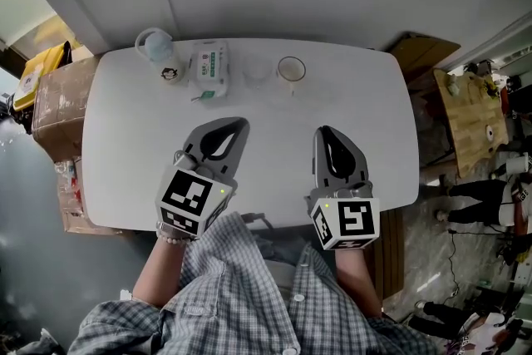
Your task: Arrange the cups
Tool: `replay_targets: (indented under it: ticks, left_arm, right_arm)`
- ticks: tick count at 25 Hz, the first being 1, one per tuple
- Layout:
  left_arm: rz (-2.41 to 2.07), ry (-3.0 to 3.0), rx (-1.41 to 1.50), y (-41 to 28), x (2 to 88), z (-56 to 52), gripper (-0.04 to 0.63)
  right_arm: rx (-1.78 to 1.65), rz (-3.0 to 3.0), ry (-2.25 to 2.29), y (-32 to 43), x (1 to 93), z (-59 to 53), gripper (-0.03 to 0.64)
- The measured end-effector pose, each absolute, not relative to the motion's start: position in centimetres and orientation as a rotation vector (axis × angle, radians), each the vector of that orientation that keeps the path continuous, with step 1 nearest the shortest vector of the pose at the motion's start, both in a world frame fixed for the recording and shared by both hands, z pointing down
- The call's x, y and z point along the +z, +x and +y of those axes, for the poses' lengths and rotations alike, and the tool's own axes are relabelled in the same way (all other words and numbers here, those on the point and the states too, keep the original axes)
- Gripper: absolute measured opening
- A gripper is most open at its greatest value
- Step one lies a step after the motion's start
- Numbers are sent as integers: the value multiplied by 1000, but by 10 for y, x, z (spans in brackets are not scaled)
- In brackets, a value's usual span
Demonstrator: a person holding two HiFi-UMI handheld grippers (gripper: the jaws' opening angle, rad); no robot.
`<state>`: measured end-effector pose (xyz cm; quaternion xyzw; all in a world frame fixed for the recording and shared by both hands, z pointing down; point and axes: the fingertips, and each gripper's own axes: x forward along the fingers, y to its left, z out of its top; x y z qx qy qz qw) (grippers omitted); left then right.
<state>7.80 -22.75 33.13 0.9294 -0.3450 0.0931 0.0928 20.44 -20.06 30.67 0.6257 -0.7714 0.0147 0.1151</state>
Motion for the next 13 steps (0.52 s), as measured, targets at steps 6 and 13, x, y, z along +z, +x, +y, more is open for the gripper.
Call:
replay_targets:
  ticks: [6,13]
  left_arm:
    - [-988,2791,262,85,331,-228,9]
    - [-1149,2504,501,7,364,-157,9]
  right_arm:
    - [22,-2222,1861,210,309,-197,34]
    - [333,-2345,1579,138,350,-159,35]
